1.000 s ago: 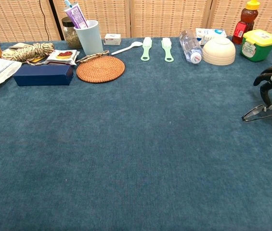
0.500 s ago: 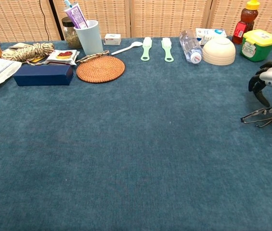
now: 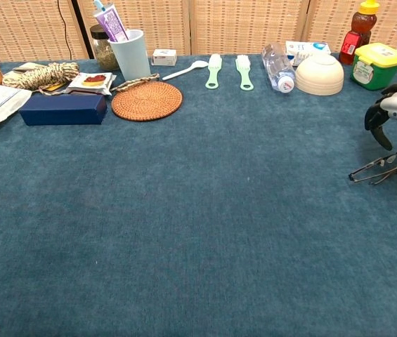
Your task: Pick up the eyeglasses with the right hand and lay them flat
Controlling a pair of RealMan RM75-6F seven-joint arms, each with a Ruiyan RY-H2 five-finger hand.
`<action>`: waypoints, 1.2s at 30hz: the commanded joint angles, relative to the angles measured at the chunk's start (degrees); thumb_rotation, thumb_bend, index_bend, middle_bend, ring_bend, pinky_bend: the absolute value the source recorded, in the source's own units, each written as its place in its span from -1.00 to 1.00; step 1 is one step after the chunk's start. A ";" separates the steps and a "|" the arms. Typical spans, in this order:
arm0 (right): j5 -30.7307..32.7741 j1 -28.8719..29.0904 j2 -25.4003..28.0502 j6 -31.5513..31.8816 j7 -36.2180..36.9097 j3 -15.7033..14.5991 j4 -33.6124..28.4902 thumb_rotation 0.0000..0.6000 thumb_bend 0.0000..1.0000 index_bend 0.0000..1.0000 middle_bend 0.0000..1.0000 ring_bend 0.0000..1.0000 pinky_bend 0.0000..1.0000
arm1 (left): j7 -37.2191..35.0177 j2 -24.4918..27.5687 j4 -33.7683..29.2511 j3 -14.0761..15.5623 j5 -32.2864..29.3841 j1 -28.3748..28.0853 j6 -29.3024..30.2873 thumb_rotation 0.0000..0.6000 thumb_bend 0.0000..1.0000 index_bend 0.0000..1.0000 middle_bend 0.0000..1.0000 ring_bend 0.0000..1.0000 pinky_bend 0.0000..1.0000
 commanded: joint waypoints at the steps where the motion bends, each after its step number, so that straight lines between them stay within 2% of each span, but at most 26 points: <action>1: 1.18 -1.10 2.32 1.26 -1.07 0.35 -3.36 1.00 -0.94 -0.15 -0.67 -0.85 -0.99 | 0.06 0.08 -0.24 -0.04 0.23 -0.04 0.13 1.00 -0.32 -0.76 -0.84 -0.88 -1.00; 3: 1.30 -2.12 3.87 3.17 -0.83 0.71 -5.58 1.00 -0.94 -0.26 -0.74 -0.90 -1.00 | 0.10 0.16 -0.39 -0.09 0.32 0.00 0.34 1.00 -0.32 -0.76 -0.84 -0.88 -1.00; 7: 0.58 -4.89 7.47 7.34 3.25 1.28 -11.22 1.00 -0.94 -0.32 -0.76 -0.92 -0.99 | 0.16 0.17 -0.64 0.00 0.27 0.19 0.47 1.00 -0.32 -0.76 -0.84 -0.88 -1.00; 14: -2.79 -9.65 11.58 15.15 8.51 1.16 -17.46 1.00 -0.94 -0.27 -0.67 -0.77 -0.87 | 0.61 -0.28 -1.08 0.49 0.24 0.48 0.24 1.00 -0.32 -0.76 -0.84 -0.88 -1.00; 21: -4.30 -15.73 15.93 23.32 8.45 -0.08 -24.04 1.00 -0.94 -0.22 -0.60 -0.69 -0.77 | 1.72 -1.18 -1.01 0.60 -0.09 1.39 1.44 1.00 -0.32 -0.72 -0.84 -0.86 -1.00; 29: -6.43 -21.27 17.81 29.34 8.41 -1.84 -27.13 1.00 -0.94 -0.26 -0.61 -0.69 -0.79 | 3.80 -2.59 -0.64 1.02 -0.15 2.40 2.38 1.00 -0.32 -0.71 -0.84 -0.85 -1.00; 36: -6.93 -24.27 18.53 31.61 7.48 -2.61 -28.40 1.00 -0.94 -0.31 -0.65 -0.73 -0.84 | 3.68 -3.78 -0.03 1.29 0.42 2.56 2.31 1.00 -0.32 -0.69 -0.84 -0.85 -1.00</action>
